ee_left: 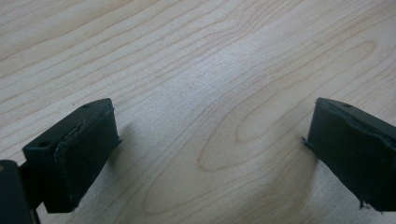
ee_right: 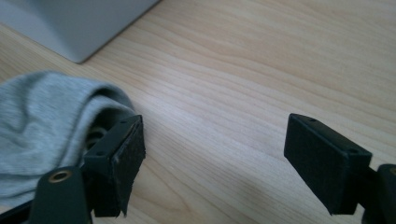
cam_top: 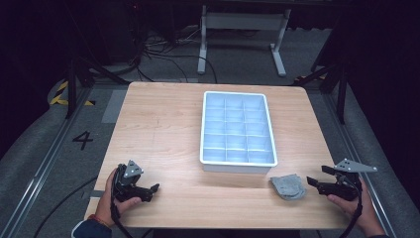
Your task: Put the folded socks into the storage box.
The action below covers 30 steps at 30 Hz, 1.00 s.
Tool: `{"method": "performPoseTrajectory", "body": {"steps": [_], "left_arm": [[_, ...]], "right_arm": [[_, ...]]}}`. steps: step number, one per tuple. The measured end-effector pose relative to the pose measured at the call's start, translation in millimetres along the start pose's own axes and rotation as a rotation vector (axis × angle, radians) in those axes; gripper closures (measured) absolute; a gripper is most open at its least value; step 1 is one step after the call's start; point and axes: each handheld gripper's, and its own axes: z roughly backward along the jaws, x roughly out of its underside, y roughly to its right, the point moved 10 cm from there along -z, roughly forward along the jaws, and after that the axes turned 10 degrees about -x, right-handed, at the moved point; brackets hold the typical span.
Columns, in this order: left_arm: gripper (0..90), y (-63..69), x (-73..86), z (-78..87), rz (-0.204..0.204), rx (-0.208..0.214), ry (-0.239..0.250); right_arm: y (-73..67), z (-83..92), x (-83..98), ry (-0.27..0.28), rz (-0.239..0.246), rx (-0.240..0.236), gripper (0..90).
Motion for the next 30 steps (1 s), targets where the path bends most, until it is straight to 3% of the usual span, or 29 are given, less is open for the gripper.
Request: {"method": "performPoseTrajectory", "body": {"steps": [9,19,30], "left_arm": [[2.3,-0.4,-0.2,-0.1,-0.003,-0.002,0.001],[2.3,-0.2,-0.3,-0.1,-0.003,0.000,0.003],[2.3,-0.2,-0.4,-0.2,-0.003,0.000,0.003]], "right_arm": [[-21.8,4.8,-14.0,0.042,0.067,-0.037,25.9],[-44.7,-8.1,-13.4,-0.004,0.131,-0.084,25.9],[-55.1,-22.2,-7.1,-0.054,0.159,-0.108,25.6]]}}
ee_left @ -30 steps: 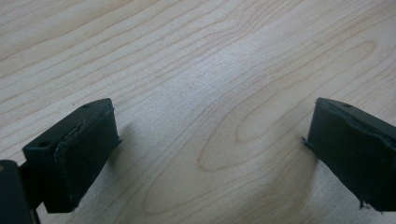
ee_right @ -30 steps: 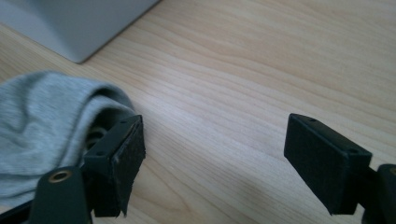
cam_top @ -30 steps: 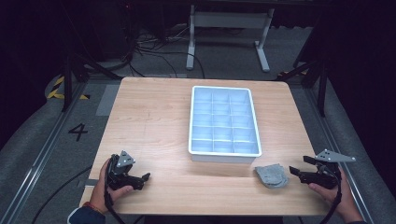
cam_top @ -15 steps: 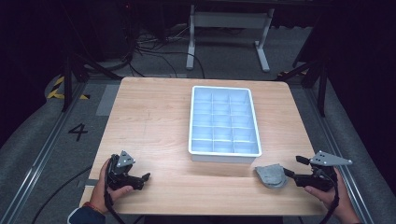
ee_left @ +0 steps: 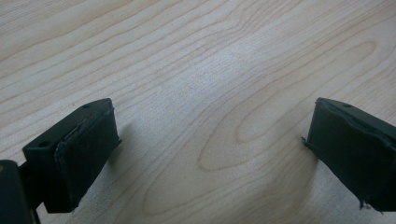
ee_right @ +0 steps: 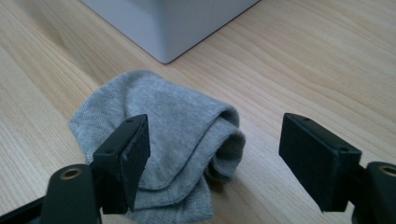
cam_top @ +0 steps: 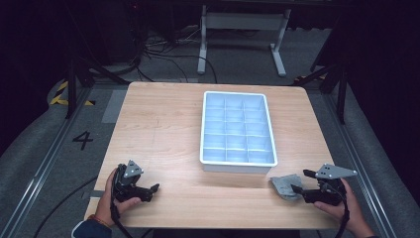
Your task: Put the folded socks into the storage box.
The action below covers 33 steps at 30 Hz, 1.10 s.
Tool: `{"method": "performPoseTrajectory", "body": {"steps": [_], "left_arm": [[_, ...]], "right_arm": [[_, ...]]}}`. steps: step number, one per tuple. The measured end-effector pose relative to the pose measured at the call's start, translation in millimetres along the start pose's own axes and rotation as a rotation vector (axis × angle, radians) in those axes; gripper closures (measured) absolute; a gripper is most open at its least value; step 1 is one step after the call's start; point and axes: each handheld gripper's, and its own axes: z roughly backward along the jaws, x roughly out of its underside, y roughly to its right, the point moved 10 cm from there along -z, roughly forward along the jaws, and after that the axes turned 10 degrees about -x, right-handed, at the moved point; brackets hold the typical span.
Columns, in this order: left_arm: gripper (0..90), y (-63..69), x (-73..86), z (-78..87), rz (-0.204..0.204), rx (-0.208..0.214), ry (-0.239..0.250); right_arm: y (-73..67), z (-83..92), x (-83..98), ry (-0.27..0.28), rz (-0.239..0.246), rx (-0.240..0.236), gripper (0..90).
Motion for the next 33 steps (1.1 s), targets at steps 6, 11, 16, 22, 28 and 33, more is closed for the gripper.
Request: {"method": "performPoseTrajectory", "body": {"steps": [6,11,16,22,28,33], "left_arm": [[2.3,0.0,0.0,0.0,0.001,0.000,0.000],[2.3,-0.2,0.2,0.1,0.001,-0.002,-0.002],[2.3,-0.2,0.2,0.1,0.001,-0.002,-0.002],[2.3,0.0,0.1,0.0,0.000,0.000,-0.001],[2.3,-0.2,0.2,0.1,0.001,-0.002,-0.001],[2.3,-0.1,0.0,0.0,0.000,-0.001,0.000]], "right_arm": [[-3.9,-6.9,5.5,-0.044,0.016,-0.021,27.8],[-7.0,-10.4,8.6,-0.065,0.024,-0.039,27.9],[-10.7,-13.6,10.4,-0.082,0.031,-0.060,27.9],[-17.1,-16.9,12.7,-0.100,0.023,-0.099,27.3],[-22.7,-20.9,13.9,-0.110,0.026,-0.133,26.3],[-26.7,-24.1,15.0,-0.116,0.013,-0.157,26.4]]}}
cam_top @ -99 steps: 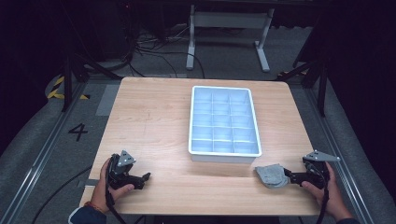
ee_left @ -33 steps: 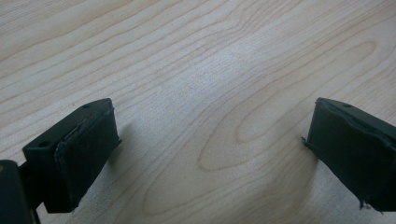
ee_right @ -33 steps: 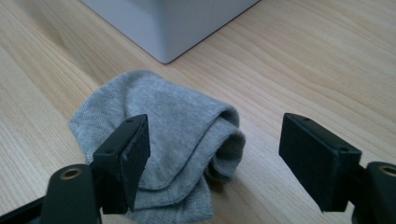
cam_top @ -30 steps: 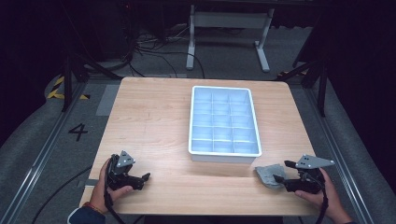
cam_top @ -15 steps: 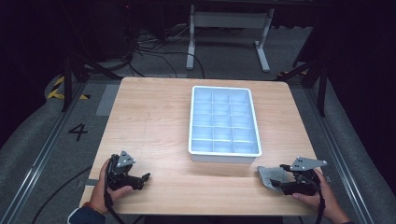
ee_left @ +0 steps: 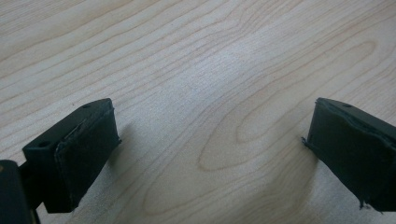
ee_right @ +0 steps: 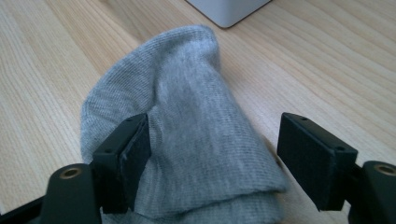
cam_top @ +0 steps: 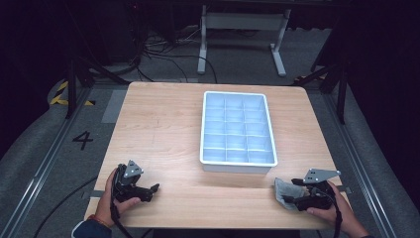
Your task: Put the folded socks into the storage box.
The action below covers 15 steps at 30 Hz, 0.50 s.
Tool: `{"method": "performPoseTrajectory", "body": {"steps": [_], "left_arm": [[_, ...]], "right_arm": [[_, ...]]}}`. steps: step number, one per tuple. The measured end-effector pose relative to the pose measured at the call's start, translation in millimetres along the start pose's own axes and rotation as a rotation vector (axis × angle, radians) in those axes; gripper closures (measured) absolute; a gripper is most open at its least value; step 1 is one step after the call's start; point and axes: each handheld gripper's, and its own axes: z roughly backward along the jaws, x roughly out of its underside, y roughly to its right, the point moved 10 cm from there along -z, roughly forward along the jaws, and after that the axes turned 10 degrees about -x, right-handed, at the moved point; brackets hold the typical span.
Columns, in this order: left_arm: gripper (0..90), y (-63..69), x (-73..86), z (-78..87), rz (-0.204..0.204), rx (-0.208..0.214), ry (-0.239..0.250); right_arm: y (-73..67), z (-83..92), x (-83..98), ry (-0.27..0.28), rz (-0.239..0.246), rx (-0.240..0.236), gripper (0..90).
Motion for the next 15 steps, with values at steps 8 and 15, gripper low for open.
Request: {"method": "performPoseTrajectory", "body": {"steps": [8,15], "left_arm": [[2.3,0.2,0.2,0.1,0.002,0.000,-0.002],[2.3,0.3,0.3,0.2,0.003,0.001,-0.003]], "right_arm": [[-2.3,-1.0,0.9,0.003,-0.008,-0.043,34.9],[-8.6,-0.5,0.4,0.003,0.006,-0.098,52.5]]}}
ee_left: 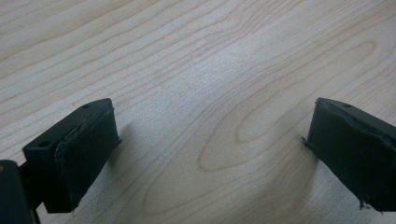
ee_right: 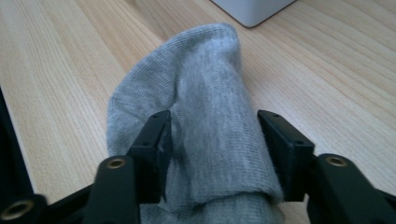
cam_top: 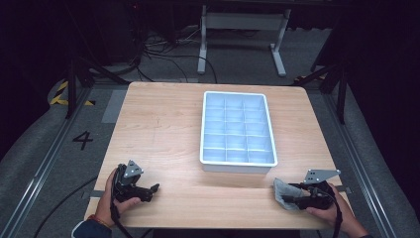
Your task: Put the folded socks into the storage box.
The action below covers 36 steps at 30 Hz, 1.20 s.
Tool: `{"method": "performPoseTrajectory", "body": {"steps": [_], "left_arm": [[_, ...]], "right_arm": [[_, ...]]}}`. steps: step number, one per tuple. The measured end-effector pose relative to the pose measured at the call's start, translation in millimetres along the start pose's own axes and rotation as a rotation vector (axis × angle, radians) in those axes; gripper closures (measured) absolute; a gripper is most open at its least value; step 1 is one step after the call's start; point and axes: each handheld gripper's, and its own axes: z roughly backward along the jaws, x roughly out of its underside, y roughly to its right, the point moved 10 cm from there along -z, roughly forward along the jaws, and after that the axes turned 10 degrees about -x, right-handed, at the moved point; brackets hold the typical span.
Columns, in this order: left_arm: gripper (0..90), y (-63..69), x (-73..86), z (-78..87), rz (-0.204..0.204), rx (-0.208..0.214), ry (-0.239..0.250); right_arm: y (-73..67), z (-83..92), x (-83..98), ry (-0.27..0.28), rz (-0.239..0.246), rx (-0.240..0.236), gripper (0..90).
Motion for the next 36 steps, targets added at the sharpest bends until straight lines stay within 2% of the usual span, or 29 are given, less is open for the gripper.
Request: {"method": "performPoseTrajectory", "body": {"steps": [1,6,17,31,36], "left_arm": [[2.3,0.2,-0.1,0.0,0.000,0.001,0.001],[2.3,0.2,-0.2,-0.1,0.000,0.002,0.002],[2.3,0.0,0.1,0.0,0.001,-0.001,0.000],[2.3,-0.2,-0.4,-0.2,-0.003,0.000,0.004],[2.3,-0.3,-0.1,-0.1,-0.001,-0.002,0.001]], "right_arm": [[-2.0,0.0,-0.1,-0.003,0.006,-0.016,57.7],[-4.7,-0.2,-0.9,-0.011,0.028,-0.022,64.5],[-7.4,-0.5,-1.6,-0.017,0.055,-0.015,69.1],[-7.9,0.1,-2.4,-0.020,0.066,-0.004,69.3],[-4.3,0.5,-2.2,-0.019,0.050,0.005,60.6]]}}
